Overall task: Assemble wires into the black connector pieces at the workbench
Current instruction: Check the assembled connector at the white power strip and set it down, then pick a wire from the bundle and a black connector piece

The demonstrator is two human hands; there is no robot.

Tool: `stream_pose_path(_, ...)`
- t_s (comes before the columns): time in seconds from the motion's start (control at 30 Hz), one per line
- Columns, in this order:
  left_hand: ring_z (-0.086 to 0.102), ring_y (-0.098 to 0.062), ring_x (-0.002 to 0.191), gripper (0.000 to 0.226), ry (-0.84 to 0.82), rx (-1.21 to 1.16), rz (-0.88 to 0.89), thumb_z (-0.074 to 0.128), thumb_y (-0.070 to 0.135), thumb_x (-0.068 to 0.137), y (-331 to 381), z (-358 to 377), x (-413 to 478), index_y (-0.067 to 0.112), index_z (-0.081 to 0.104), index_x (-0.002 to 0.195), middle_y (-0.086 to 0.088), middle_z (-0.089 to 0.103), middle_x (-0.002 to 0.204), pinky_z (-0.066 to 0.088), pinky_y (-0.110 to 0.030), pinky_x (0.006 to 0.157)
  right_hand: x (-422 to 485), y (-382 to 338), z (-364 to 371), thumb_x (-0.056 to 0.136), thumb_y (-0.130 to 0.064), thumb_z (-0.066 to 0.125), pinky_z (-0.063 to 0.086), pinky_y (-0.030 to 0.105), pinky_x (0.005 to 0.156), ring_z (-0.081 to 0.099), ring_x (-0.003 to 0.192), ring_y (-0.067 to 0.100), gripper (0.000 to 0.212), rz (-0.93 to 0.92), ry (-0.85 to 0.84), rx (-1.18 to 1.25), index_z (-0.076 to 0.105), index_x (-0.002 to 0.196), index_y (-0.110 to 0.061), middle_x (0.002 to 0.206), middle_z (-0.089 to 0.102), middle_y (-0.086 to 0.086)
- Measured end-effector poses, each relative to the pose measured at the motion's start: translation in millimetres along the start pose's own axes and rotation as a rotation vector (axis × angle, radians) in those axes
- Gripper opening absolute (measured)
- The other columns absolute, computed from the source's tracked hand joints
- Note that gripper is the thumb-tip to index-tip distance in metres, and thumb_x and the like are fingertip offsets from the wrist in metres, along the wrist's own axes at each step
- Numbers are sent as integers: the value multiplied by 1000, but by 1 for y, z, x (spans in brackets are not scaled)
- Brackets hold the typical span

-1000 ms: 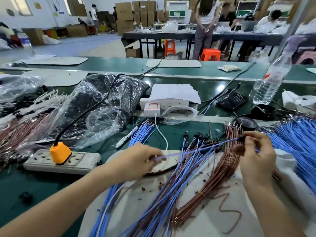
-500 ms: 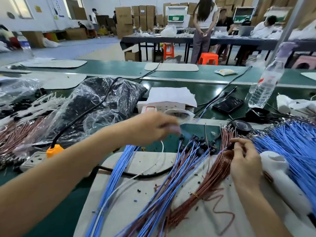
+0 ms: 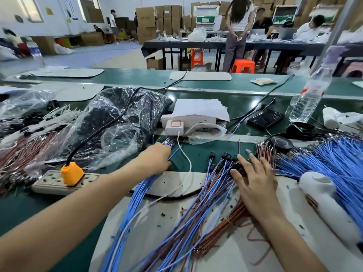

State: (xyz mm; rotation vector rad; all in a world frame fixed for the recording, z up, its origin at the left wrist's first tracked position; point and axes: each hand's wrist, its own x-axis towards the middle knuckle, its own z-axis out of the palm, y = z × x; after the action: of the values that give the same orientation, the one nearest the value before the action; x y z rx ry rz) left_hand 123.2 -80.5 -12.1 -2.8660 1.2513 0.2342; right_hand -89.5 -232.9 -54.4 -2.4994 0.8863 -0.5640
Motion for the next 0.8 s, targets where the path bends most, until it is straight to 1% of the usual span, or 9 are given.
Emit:
stream_pose_path(0.1,59,-38,96,7,36,31,0,55,8,85,0,-1,3,3,51,82,-9,48,79,46,-37,73,-2,0,-2,88,-57,29,5,39,115,1,143,11,64,4,42,9,40,144,-28,156,27,-1)
stream_pose_path(0.17,62,-39,90,26,30,8,2,58,10,81,0,-2,2,4,39,64,-4,40,65,49,-38,70,-2,0,-2,91,-55,32,7,42,115,0,144,13,59,-17,67,-32,45,141,-26,155,28,-1)
stream_pose_path(0.23,63,-37,86,34,17,-25,-24,62,16,77,0,-4,-1,11,35,56,-3,38,59,50,-37,68,-2,-1,-2,92,-53,34,7,40,114,2,145,14,57,-49,103,-38,49,138,-23,153,32,0)
stream_pose_path(0.33,62,-35,86,35,75,-98,-77,62,24,77,-3,-8,-10,9,38,56,-5,41,58,45,-33,62,-4,-6,-2,94,-37,49,11,37,114,15,143,21,42,-129,203,48,60,128,-16,144,45,6)
stream_pose_path(0.43,60,-29,73,23,231,-204,-57,61,24,77,-4,-16,-26,3,60,69,-11,63,71,47,-33,63,-7,-15,-1,91,-27,57,15,28,110,32,135,28,33,-231,226,162,67,117,-9,129,58,8)
stream_pose_path(0.5,56,-16,65,14,307,-291,5,63,24,76,2,-20,-44,13,60,69,0,62,67,46,-26,59,-10,-24,0,90,-28,54,23,22,105,43,124,28,32,-300,184,262,70,109,-7,115,64,4)
stream_pose_path(0.6,46,1,52,13,380,-406,191,64,19,75,26,-17,-73,22,54,67,13,50,55,35,-18,53,-17,-38,3,89,-36,49,37,19,94,52,106,18,35,-349,30,436,72,106,-16,100,66,-6)
stream_pose_path(0.7,42,1,52,9,413,-535,447,63,17,77,51,-4,-91,20,56,74,15,45,55,33,-17,55,-25,-48,8,91,-40,53,45,24,88,59,100,12,18,-351,-120,674,69,97,-34,97,67,-15)
stream_pose_path(0.8,43,-3,60,7,457,-593,563,60,16,79,54,16,-92,15,58,85,15,47,69,39,-20,59,-29,-51,10,91,-28,57,50,29,83,65,92,14,16,-348,-176,860,72,90,-31,90,70,-4)
